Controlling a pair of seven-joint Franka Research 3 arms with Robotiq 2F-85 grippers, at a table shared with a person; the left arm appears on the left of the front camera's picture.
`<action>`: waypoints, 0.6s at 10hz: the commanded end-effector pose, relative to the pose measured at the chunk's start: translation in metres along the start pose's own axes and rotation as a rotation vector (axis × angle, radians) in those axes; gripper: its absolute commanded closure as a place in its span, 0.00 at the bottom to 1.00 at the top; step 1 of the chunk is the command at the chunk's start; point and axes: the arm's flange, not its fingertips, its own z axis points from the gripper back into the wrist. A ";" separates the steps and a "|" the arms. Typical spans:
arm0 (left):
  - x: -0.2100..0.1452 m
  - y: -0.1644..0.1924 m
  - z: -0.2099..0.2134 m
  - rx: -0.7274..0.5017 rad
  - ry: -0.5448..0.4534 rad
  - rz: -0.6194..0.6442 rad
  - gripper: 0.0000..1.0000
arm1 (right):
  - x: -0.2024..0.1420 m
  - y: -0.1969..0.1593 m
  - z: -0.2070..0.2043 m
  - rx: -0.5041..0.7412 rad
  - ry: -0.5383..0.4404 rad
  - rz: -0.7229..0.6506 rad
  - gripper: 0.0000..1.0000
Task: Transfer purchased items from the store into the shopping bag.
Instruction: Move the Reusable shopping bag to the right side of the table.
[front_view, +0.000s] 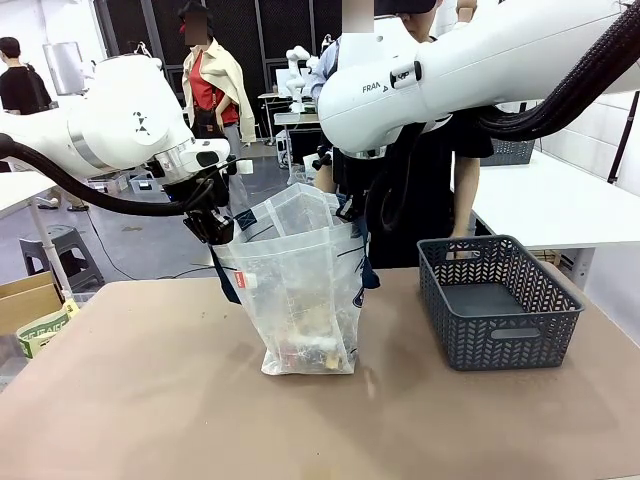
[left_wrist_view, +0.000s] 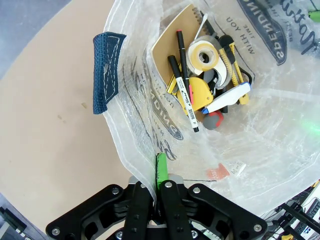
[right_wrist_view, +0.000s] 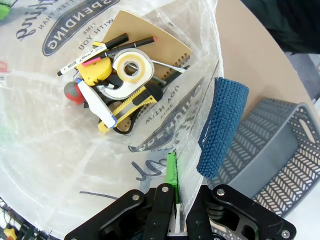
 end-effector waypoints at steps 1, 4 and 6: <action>-0.001 0.001 0.001 0.001 -0.002 0.006 1.00 | 0.000 -0.001 0.001 -0.002 -0.002 -0.002 1.00; -0.001 0.001 0.001 0.001 -0.002 0.006 1.00 | 0.000 -0.001 0.001 -0.002 -0.002 -0.002 1.00; -0.001 0.001 0.001 0.001 -0.002 0.006 1.00 | 0.000 -0.001 0.001 -0.002 -0.002 -0.002 1.00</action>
